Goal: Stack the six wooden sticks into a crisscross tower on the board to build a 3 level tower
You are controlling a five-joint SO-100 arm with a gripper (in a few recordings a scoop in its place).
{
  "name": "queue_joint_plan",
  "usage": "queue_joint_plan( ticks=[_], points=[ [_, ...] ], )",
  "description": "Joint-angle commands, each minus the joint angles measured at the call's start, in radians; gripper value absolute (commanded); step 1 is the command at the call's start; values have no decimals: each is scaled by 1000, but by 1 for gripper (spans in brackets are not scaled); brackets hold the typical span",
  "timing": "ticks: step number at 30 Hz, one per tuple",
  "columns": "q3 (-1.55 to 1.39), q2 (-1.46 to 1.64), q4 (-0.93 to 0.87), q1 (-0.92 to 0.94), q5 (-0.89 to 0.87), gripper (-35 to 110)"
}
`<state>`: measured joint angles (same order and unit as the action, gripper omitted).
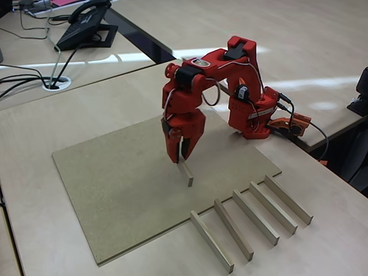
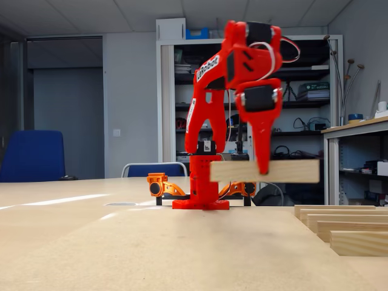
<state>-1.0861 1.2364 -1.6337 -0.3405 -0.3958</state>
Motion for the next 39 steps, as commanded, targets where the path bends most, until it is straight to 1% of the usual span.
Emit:
queue_joint_plan(
  ticks=[1,4,11,17,23,34,36,39],
  points=[
    [156,-110,0,63,83,0],
    [244,-201,-25,110,137,0],
    [298,-305,-55,209,285,0],
    [368,-376,-83,252,354,0],
    [426,-428,-97,258,371,0],
    [442,-468,-77,247,370,0],
    [442,-474,-77,247,368,1],
    [442,-479,-78,245,362,8]
  ],
)
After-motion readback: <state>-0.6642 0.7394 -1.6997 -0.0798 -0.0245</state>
